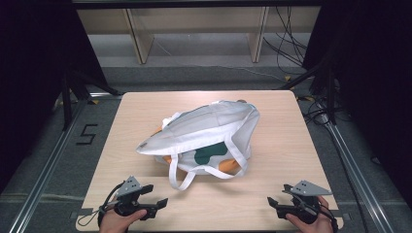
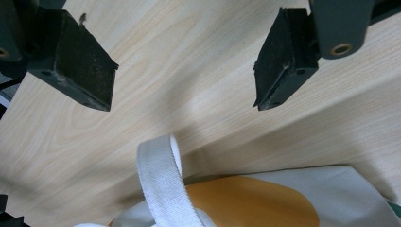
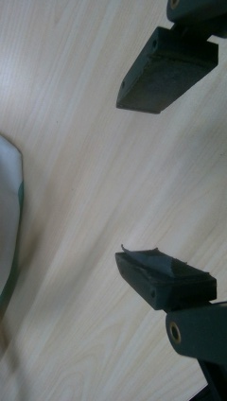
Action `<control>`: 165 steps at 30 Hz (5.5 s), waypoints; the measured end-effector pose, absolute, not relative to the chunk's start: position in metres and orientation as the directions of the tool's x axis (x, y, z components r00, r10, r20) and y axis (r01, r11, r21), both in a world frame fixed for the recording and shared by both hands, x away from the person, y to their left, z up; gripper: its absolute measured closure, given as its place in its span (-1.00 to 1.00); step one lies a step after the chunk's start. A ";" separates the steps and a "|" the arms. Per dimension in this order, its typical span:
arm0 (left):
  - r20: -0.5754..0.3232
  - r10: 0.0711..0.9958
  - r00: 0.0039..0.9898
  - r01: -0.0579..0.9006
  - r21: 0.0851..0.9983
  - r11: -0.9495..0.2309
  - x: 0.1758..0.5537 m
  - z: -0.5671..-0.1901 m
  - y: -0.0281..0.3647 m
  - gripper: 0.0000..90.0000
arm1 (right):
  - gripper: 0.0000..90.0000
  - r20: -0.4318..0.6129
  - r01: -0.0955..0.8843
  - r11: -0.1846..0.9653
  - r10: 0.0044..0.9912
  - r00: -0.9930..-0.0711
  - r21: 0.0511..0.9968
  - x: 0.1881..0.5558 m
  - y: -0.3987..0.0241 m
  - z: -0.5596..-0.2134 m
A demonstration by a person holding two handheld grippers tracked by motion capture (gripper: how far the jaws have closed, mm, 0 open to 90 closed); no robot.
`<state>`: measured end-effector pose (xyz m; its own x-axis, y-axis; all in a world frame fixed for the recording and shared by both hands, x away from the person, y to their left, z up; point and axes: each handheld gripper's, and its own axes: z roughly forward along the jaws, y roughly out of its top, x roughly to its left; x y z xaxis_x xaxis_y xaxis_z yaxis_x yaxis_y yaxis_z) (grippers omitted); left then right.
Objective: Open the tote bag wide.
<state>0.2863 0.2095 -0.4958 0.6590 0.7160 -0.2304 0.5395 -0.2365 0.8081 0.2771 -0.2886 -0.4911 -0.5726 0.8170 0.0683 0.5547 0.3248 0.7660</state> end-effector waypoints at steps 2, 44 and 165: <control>-0.234 0.719 0.654 0.540 0.810 -0.227 0.286 -0.496 0.209 -0.54 | -0.48 0.065 0.552 0.330 0.814 -0.577 0.766 0.277 -0.288 -0.491; -0.083 0.702 0.707 0.381 0.882 -0.279 0.345 -0.410 0.210 0.90 | 0.82 -0.076 0.290 0.375 0.715 -0.695 0.880 0.337 -0.249 -0.376; -0.099 0.633 0.768 0.460 0.773 -0.436 0.439 -0.413 0.136 0.90 | 1.00 -0.031 0.472 0.618 0.626 -0.779 0.628 0.499 -0.139 -0.405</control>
<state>0.4389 0.1355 -0.4127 0.7677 0.6331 -0.0991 0.4597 -0.4365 0.7734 0.4986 -0.1394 -0.4046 -0.7790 0.6263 -0.0306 0.4723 0.6182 0.6283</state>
